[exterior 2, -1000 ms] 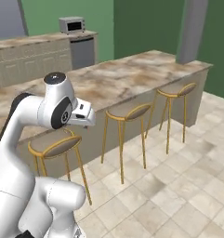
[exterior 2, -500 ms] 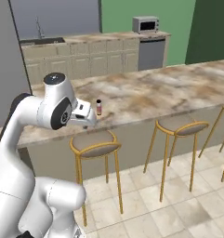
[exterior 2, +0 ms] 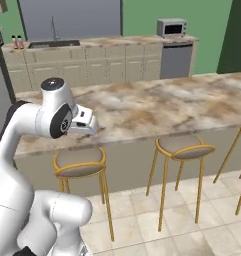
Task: Place the large bottle from the dining counter next to the other large bottle outside the sink, and place the small bottle from the dining counter next to the other small bottle inside the sink.
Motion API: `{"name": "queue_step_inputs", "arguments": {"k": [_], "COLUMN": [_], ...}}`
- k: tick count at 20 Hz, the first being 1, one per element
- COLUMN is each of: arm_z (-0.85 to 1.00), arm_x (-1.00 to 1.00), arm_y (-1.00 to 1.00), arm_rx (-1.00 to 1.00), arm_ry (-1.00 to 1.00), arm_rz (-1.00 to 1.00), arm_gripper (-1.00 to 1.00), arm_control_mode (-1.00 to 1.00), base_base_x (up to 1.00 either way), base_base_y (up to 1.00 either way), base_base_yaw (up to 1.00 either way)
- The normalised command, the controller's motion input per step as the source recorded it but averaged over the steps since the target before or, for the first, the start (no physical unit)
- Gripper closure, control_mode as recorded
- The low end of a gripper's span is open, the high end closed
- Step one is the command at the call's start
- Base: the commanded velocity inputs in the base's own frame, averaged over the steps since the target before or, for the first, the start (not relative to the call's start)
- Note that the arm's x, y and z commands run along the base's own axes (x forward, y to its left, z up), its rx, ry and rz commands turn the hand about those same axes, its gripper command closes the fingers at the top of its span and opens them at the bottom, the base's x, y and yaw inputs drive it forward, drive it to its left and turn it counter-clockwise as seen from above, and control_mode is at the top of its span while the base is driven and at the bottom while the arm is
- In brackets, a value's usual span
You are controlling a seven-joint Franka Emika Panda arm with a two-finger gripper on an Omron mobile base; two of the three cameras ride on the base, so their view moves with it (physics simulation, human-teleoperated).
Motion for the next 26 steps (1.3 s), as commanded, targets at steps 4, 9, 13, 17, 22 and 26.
{"name": "queue_step_inputs", "arguments": {"k": [4,9,13,17,22,26], "arm_z": [0.0,0.0,0.0,0.0,0.0,0.0], "arm_x": [0.0,0.0,0.0,0.0,0.0,0.0], "arm_y": [0.0,0.0,0.0,0.0,0.0,0.0], "arm_rx": [0.0,0.0,0.0,0.0,0.0,0.0], "arm_ry": [0.0,0.0,0.0,0.0,0.0,0.0], "arm_rz": [0.0,0.0,0.0,0.0,0.0,0.0], "arm_gripper": [-1.0,-1.0,-1.0,-1.0,-1.0,-1.0], "arm_control_mode": [1.0,1.0,1.0,1.0,1.0,1.0], "base_base_x": [0.21,0.43,0.52,0.46,0.92,0.72], "base_base_y": [-0.68,-0.05,0.0,0.0,-0.23,-0.19], "base_base_yaw": [0.08,0.2,0.32,0.33,0.31,0.14]}}
